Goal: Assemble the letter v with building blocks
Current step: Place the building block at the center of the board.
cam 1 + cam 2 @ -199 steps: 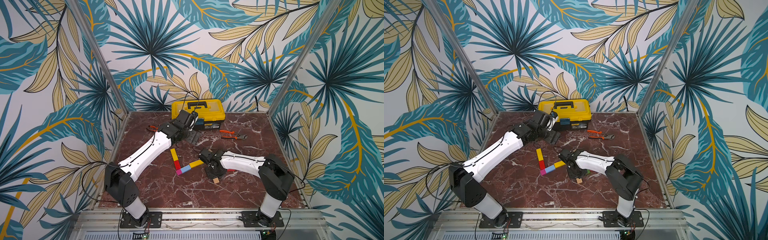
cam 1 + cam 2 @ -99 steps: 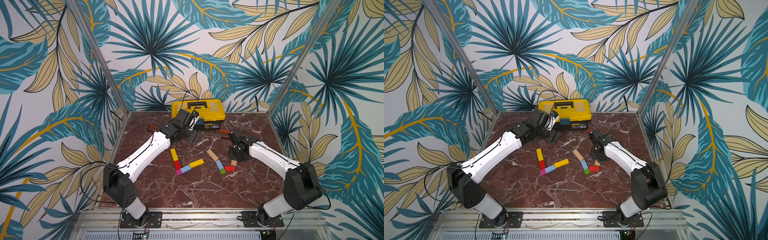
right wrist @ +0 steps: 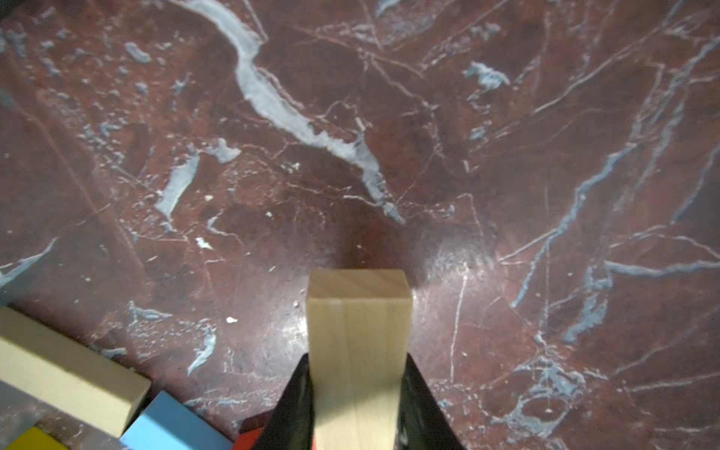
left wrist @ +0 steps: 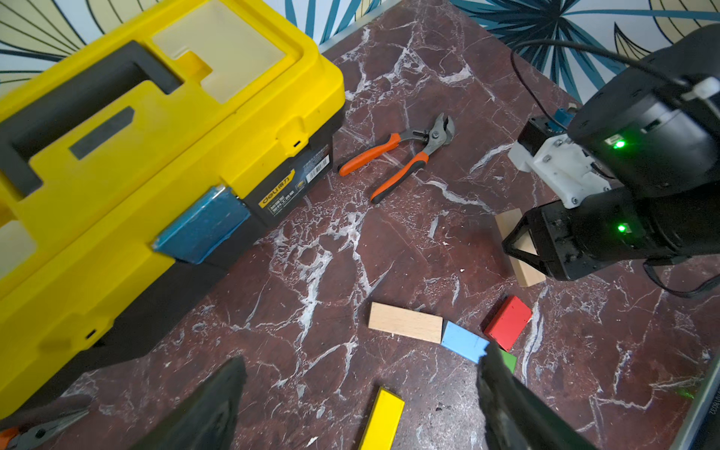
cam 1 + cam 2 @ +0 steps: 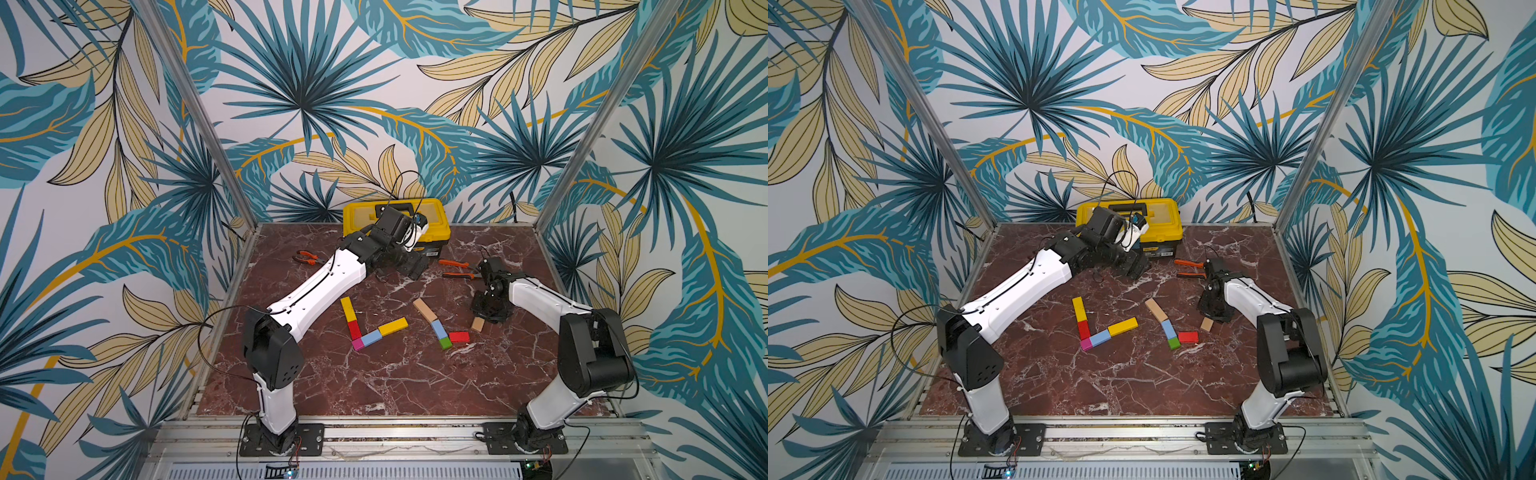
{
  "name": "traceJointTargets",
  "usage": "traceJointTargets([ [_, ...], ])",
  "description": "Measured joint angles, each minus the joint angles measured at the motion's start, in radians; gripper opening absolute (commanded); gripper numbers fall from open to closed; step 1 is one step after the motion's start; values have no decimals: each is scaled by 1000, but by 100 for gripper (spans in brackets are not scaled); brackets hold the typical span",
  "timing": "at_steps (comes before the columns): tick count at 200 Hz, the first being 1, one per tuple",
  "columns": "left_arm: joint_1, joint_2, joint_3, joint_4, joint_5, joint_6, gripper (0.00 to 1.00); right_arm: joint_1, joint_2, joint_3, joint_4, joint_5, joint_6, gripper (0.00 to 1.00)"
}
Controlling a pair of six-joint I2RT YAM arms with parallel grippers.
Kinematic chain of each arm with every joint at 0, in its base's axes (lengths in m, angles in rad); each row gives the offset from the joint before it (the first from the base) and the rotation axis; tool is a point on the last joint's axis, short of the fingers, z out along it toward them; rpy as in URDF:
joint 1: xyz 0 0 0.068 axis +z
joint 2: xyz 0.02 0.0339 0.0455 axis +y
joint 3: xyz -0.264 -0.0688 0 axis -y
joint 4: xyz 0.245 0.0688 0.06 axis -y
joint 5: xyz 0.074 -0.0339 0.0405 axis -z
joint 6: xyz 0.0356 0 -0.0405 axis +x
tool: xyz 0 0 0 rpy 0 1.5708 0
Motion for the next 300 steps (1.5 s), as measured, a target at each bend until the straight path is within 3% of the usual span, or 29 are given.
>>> traceJointTargets([
  [73, -37, 74, 50, 1, 54, 10, 94, -7, 72, -16, 27, -24, 51, 28],
  [131, -42, 74, 50, 1, 65, 10, 94, -6, 72, -18, 31, -29, 75, 52],
  [157, -42, 74, 50, 2, 66, 11, 94, -6, 60, -28, 43, -33, 86, 59],
  [211, -42, 74, 50, 1, 64, 18, 94, 5, -90, -69, 37, -45, 110, 73],
  [254, -42, 74, 50, 2, 49, 21, 94, 111, -278, -188, 41, -62, 191, 78],
  [300, -40, 70, 50, 2, 30, 27, 94, 191, -290, -291, 104, -91, 309, 80],
])
